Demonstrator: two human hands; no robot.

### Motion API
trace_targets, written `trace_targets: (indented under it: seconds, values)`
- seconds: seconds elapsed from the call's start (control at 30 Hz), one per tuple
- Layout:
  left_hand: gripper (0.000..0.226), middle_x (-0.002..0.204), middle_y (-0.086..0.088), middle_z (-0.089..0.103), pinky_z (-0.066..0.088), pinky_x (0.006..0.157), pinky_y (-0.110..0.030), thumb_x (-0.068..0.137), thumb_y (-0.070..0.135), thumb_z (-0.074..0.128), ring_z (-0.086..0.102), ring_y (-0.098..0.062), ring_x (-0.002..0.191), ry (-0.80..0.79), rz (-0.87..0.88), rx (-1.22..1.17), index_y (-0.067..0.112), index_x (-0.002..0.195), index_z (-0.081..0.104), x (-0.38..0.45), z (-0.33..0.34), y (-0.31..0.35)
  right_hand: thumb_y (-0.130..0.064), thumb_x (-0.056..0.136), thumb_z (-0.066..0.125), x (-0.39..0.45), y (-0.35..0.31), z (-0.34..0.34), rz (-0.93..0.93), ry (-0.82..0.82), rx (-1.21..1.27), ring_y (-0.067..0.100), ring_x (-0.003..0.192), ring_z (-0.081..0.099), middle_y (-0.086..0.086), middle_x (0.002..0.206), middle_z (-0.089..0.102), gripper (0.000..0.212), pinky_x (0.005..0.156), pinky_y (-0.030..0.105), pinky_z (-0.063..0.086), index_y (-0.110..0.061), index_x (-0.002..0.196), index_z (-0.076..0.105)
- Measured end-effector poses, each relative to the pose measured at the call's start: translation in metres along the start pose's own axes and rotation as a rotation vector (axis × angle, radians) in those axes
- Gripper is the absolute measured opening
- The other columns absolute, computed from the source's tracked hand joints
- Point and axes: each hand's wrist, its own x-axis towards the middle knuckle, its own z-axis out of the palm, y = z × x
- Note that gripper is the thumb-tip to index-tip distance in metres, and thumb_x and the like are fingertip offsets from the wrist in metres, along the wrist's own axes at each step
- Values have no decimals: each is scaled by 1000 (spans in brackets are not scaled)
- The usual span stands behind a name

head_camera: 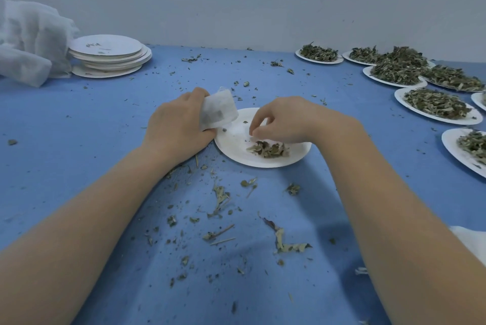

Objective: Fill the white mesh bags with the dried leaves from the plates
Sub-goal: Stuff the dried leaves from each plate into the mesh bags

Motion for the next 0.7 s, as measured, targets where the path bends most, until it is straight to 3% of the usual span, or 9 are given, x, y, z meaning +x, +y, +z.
trace_targets:
  seconds: [0.1,0.2,0.3,0.4,0.47,0.57,0.63,0.7]
  values:
    - [47,105,-9,59,33,66,-31,77,34,66,55,-35,88,4,-6,-5,15,116,48,0,0,1,-57,84,54,-2,-3,-1,67,-91,1,3,62,57,-18,86,53,24,56,21,39,-39,97,61]
    - [46,105,-8,60,36,66,-31,78,34,66,56,-35,88,1,1,6,15,116,47,0,0,1,-64,77,59,-5,-8,-3,93,-127,52,4,65,62,-18,88,51,29,59,21,46,-42,95,61]
    - [46,105,-8,59,39,66,-33,78,34,65,55,-35,87,-4,-11,2,16,116,47,0,0,0,-51,75,67,-6,-12,0,94,-126,-11,3,52,59,-17,88,50,20,53,21,41,-42,91,61]
    - [46,105,-8,59,38,66,-33,78,35,64,55,-35,87,-2,-10,-3,16,116,47,0,0,0,-38,76,70,-5,-13,2,101,-108,-14,6,54,59,-15,86,50,13,51,20,38,-37,86,61]
    - [46,105,-8,60,37,65,-32,78,35,65,56,-34,87,1,-16,-8,16,116,47,0,0,0,-40,76,71,-6,-12,0,93,-99,-4,4,54,58,-15,82,52,14,49,19,36,-37,86,62]
    - [46,104,-7,60,39,65,-33,78,36,65,56,-33,87,0,-24,-12,17,116,47,0,0,0,-43,76,70,-9,-7,-9,84,-159,90,4,69,62,-16,84,56,16,57,19,48,-41,90,63]
    - [46,105,-7,60,41,66,-34,78,37,65,56,-34,87,-5,-25,-14,17,116,47,0,0,0,-31,77,70,-12,-6,-13,100,-258,162,7,79,63,-15,90,55,24,65,21,53,-45,96,62]
    - [46,106,-7,60,43,67,-35,78,37,65,56,-33,88,-8,-27,-20,17,116,47,0,0,0,-17,74,68,-13,-6,-12,94,-292,146,5,72,63,-13,91,54,41,64,18,53,-48,99,61]
